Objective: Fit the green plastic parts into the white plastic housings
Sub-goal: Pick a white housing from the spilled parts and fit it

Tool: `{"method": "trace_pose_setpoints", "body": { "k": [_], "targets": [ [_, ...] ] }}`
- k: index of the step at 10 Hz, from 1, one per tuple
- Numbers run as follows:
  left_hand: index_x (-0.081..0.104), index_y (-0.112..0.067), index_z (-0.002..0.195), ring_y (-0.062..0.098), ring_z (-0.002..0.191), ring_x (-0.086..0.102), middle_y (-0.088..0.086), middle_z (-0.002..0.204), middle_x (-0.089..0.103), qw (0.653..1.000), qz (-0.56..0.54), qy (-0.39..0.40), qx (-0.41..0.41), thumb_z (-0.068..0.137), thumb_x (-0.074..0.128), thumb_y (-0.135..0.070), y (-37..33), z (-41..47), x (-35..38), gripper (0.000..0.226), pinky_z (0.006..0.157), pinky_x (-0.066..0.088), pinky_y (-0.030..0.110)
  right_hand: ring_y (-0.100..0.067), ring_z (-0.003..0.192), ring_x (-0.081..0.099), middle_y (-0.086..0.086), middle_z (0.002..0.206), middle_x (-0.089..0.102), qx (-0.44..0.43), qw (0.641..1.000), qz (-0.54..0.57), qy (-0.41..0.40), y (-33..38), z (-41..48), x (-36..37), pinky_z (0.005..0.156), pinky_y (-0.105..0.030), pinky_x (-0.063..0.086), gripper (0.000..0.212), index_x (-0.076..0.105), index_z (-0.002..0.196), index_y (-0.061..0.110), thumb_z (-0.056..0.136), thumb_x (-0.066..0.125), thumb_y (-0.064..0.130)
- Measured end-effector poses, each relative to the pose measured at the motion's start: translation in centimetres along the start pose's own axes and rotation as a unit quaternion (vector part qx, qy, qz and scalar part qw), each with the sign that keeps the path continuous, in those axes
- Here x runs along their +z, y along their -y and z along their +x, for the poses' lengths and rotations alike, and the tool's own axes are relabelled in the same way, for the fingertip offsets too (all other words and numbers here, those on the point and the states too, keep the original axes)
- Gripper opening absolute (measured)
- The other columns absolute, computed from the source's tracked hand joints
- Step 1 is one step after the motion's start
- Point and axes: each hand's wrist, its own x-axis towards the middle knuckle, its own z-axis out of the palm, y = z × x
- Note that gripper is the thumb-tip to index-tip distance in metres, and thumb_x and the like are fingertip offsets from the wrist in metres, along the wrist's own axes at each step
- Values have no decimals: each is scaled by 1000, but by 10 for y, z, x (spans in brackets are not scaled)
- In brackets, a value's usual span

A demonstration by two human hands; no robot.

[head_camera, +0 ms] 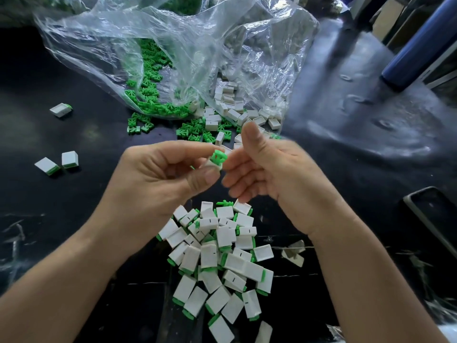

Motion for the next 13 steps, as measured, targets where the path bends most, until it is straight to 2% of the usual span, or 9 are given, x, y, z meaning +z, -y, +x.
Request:
{"method": "trace_pose_setpoints", "body": {
  "k": [1,2,4,6,7,9,11,12,13],
  "targets": [
    [71,-19,88,19,77,69,3,88,72,999,42,30,-1,59,82,-23,0,0,-3,30,69,58,29,-17,60,61,-5,68,66,69,993,-1,101,-1,1,7,57,-23,52,60,63,73,7,63,37,61],
    [66,-24,91,23,82,68,0,91,71,996,80,28,3,66,70,-22,2,0,-5,25,77,56,41,-15,58,56,-6,68,63,79,987,18,141,-5,3,15,55,-22,48,59,59,75,7,67,35,60],
    [65,-26,87,9,75,63,-16,79,68,995,92,22,25,68,66,-26,1,1,-1,19,73,54,37,-13,53,47,-2,59,53,74,986,43,145,-9,2,17,52,-23,40,52,54,68,9,71,35,57],
    [66,-20,90,1,69,61,-12,83,67,996,81,28,35,75,68,-17,5,2,-4,16,64,55,22,-10,50,43,3,56,50,79,984,64,146,-15,5,24,48,-20,37,61,52,78,8,71,32,65],
    [74,-19,83,9,52,62,-6,78,62,999,15,15,41,72,67,-7,5,1,-1,17,49,51,20,-8,47,40,6,54,46,72,981,87,156,-16,5,27,45,-18,34,62,51,83,8,72,31,65],
    [76,-19,76,10,48,61,-8,69,59,999,-13,-11,45,70,64,-6,7,0,2,19,47,49,17,-6,47,30,11,50,37,52,986,95,130,-17,5,31,45,-17,26,83,52,100,-12,70,35,64],
    [75,-17,75,10,47,59,-5,71,61,999,-5,-6,32,71,65,-9,2,-1,3,13,47,48,16,-6,47,34,5,54,39,69,979,104,159,-14,6,30,45,-18,28,84,46,116,-12,82,36,64],
    [76,-15,76,22,52,61,1,80,61,999,-29,20,-7,69,76,-11,0,-1,0,9,52,51,26,-6,47,33,6,54,39,82,974,118,174,-13,7,27,44,-18,27,77,47,112,-12,81,31,56],
    [74,-8,81,28,52,61,8,84,61,997,-58,24,-43,69,64,-11,-1,-2,-2,16,54,52,32,-7,45,34,8,52,41,83,978,106,156,-15,7,25,45,-18,27,60,56,79,6,83,30,60]
  ]
}}
